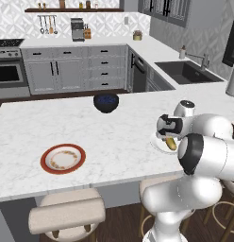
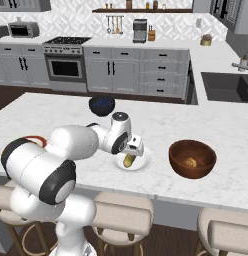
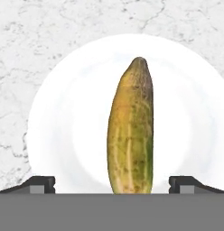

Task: Pick the chicken drumstick and cucumber from their plates and place them in the bowl. Then put the bowl in the fridge.

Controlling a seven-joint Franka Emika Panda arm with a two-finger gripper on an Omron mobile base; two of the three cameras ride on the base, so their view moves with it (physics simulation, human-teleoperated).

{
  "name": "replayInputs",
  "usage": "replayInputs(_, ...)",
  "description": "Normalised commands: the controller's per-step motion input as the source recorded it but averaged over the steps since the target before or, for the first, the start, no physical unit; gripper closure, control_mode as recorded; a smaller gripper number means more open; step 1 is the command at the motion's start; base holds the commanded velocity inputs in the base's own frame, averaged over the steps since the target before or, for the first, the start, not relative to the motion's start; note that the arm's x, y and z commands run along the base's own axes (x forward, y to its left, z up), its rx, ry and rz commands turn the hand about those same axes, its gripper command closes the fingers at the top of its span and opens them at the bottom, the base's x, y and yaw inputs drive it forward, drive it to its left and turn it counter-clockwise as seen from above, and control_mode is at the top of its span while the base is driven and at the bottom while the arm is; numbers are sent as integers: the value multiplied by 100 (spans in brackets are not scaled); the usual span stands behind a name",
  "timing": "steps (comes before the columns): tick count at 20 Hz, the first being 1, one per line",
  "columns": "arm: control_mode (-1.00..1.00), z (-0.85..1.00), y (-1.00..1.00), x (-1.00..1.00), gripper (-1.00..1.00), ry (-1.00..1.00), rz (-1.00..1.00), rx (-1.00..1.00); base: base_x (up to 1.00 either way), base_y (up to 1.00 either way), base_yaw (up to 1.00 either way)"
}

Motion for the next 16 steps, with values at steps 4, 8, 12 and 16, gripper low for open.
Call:
replayInputs(4, -100, -25, -8, 19, -100, 0, 0, 0, 0, 0, 0)
replayInputs(8, -100, -29, -4, 5, -100, 0, 0, 0, 0, 0, 0)
replayInputs(12, -100, -33, 0, 12, -100, 0, 0, 0, 0, 0, 0)
replayInputs(16, -100, -32, 0, 9, 100, 0, 0, 0, 0, 0, 0)
